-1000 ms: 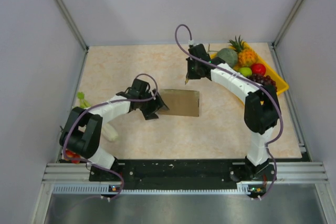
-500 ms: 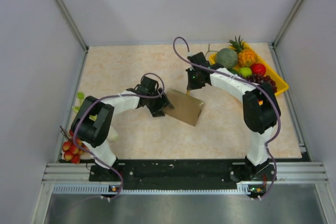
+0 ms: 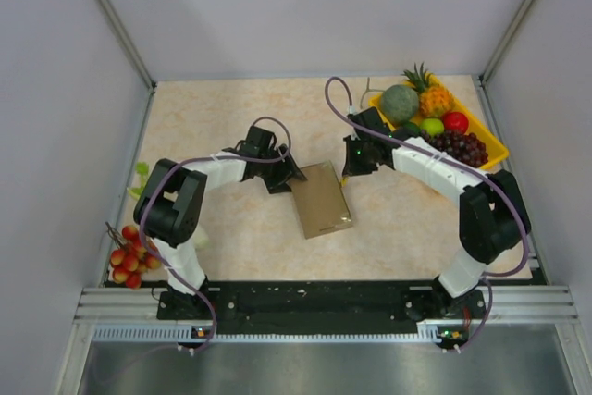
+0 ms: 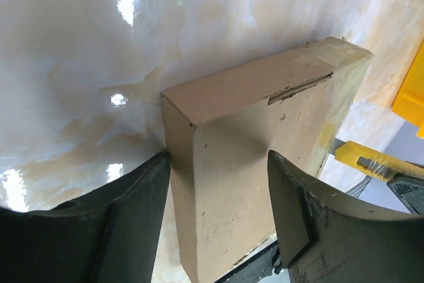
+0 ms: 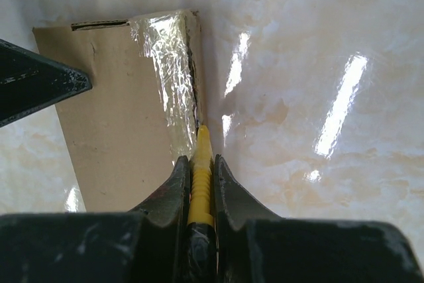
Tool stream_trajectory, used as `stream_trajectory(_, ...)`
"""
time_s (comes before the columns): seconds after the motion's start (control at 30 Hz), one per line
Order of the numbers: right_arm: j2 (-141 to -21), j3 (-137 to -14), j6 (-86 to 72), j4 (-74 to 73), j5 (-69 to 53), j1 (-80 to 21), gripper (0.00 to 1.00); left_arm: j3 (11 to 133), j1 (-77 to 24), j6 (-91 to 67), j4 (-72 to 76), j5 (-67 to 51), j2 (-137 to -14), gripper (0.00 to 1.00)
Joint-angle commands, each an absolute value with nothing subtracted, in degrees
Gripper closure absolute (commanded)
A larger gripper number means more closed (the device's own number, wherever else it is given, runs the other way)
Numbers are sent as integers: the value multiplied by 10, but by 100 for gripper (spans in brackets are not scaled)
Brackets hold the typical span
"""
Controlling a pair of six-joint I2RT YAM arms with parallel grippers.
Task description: Unpack the express box
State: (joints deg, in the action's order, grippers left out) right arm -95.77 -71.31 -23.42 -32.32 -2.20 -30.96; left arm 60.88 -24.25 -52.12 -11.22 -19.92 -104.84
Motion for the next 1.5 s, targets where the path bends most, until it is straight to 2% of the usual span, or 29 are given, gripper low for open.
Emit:
stream_trajectory(0.0,-923,-701,-251,-312,-19,-308,100,566,-243,-504,-79,-227,-1017,35)
stream_trajectory(0.13,-924,-693,-250,-312,-23,-307,100,531,-243,-503,-72,-235,-991,39)
stream_trajectory(0.33,-920,-691,-246,-311,-31,-308,100,507,-243,-489,-67,-257,-985,64)
stream_trajectory(0.43,-914,-693,-244,-310,-44,-307,100,508,-243,-484,-68,-266,-997,71)
stream_trajectory(0.5,-911,-694,-242,-310,-57,-308,100,505,-243,-481,-69,-263,-999,79)
stream_trajectory(0.57,-904,-695,-241,-311,-69,-308,100,501,-243,-479,-69,-258,-999,82)
stream_trajectory(0.67,-888,-695,-242,-311,-81,-308,100,490,-240,-475,-55,-268,-1001,84)
stream_trajectory(0.83,-859,-696,-243,-311,-109,-308,100,425,-221,-502,55,-333,-993,83)
stream_trajectory(1.2,-831,-698,-224,-313,-136,-317,100,392,-201,-513,69,-336,-999,82)
stream_trajectory(1.47,-813,-689,-246,-332,-19,-310,100,387,-195,-507,37,-315,-998,86)
